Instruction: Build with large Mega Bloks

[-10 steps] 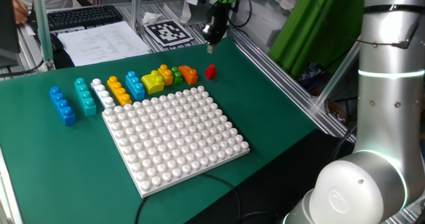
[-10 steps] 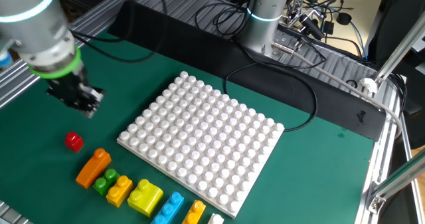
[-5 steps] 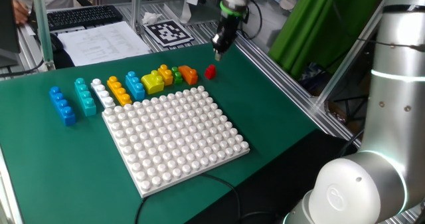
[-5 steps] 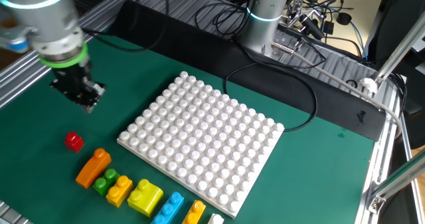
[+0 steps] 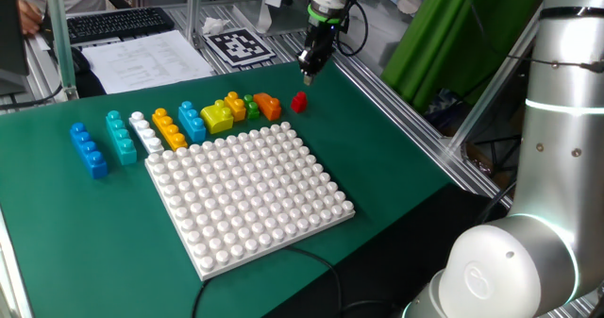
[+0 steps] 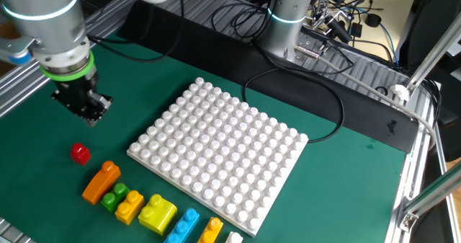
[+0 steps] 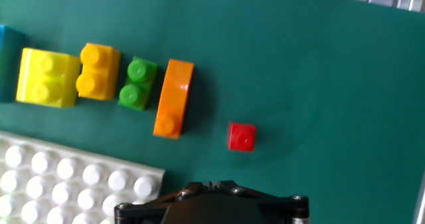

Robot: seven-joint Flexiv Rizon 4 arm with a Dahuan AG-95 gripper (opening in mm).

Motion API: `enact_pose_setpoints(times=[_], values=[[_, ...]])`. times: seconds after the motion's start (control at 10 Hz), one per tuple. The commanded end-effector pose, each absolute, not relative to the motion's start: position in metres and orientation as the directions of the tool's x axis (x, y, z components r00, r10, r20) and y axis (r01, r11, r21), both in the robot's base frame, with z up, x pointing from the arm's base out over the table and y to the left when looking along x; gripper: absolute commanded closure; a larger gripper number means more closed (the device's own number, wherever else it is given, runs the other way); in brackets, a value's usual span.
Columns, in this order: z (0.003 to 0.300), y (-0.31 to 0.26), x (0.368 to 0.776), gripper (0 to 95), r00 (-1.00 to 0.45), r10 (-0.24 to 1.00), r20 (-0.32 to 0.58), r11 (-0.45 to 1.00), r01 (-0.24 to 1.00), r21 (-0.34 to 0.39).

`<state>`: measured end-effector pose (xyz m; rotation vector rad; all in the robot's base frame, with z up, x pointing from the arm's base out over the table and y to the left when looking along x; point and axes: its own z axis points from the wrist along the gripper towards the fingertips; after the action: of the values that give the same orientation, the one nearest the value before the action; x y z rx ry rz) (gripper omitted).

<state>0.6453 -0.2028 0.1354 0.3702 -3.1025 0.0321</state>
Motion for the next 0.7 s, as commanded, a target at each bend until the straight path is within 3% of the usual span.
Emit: enact_pose_setpoints(times=[0.1,0.4,0.7], values=[[0.1346,-0.2030,0.6489,95.0,-0.974,-0.223,0.032,0.975,-0.223,-0.001],[0.1346,-0.2030,0.6489,95.0,-0.980,-0.186,0.065,0.982,-0.184,0.033],[0.1346,-0.2030,0.6489,95.0,-0.992,-0.106,0.069,0.994,-0.105,0.010]])
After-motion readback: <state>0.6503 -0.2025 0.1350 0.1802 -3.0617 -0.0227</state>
